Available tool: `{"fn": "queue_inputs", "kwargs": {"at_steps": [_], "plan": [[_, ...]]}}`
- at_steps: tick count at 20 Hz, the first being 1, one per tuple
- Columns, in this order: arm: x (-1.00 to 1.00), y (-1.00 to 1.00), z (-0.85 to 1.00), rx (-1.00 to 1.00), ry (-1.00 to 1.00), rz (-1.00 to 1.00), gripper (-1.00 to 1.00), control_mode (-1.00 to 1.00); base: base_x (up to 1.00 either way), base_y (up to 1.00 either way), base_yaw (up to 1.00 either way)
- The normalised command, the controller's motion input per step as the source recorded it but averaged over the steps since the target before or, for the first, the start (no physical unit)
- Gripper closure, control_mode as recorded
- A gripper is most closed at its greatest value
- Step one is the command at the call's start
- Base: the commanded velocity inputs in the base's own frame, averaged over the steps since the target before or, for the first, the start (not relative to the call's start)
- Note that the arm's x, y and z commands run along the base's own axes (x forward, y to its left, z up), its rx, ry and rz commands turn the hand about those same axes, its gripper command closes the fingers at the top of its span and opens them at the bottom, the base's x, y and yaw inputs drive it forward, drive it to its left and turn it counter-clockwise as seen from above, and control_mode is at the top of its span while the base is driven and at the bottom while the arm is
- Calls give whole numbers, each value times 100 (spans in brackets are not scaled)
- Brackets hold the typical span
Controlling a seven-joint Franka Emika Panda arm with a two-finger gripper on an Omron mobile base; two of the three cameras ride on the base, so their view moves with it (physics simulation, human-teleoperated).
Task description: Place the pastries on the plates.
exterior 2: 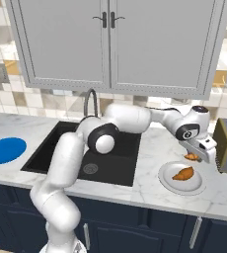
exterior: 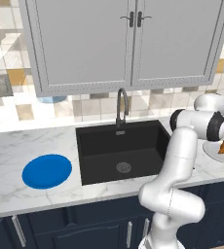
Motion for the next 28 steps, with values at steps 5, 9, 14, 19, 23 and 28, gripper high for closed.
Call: {"fn": "queue_inputs", "kwargs": {"at_steps": [5, 9, 14, 19, 23, 28], "plan": [[-46, 58, 0, -2, 0, 0, 100, -100, 0, 0, 0], [-38, 53, 0, -1, 0, 0, 100, -100, 0, 0, 0], [-25, 39, 0, -1, 0, 0, 100, -100, 0, 0, 0], [-1, 9, 0, 0, 2, 1, 100, -100, 0, 0, 0], [-5, 14, 1, 0, 1, 3, 100, -100, 0, 0, 0], [-24, 64, 16, 0, 2, 9, 100, -100, 0, 0, 0]]}}
